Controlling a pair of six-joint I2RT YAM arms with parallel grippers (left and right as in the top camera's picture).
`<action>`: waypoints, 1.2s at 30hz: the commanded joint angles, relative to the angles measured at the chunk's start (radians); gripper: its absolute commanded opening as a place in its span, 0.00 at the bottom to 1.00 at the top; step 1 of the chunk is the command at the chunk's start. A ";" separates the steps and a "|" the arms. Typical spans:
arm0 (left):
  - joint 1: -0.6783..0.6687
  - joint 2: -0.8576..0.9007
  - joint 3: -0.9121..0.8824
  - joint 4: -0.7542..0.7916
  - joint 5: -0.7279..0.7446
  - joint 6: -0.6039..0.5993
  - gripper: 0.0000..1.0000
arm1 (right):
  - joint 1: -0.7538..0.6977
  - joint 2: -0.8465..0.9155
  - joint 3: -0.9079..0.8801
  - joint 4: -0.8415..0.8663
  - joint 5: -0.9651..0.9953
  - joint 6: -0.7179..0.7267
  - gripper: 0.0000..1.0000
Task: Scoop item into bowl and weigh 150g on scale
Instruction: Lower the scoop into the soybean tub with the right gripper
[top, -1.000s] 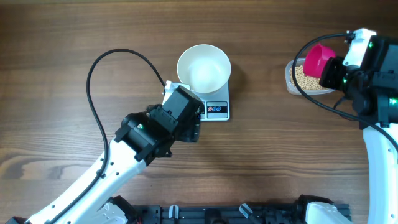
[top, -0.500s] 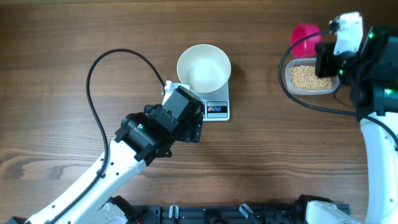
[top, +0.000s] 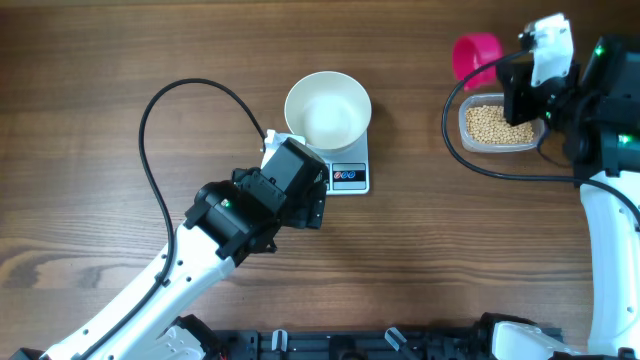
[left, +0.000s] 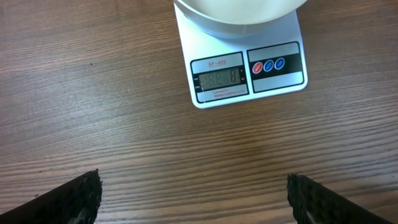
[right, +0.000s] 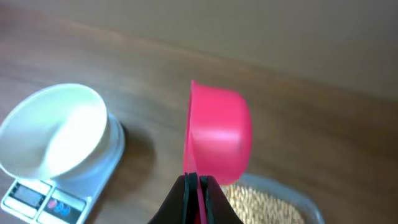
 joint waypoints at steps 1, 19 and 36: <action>0.003 -0.001 -0.004 0.000 -0.002 -0.002 1.00 | -0.003 -0.016 0.033 -0.045 0.162 0.120 0.04; 0.003 -0.001 -0.004 0.000 -0.002 -0.002 1.00 | -0.001 0.039 0.113 -0.266 0.443 0.235 0.04; 0.003 -0.001 -0.004 0.000 -0.002 -0.002 1.00 | 0.181 0.307 0.150 -0.232 0.866 -0.034 0.04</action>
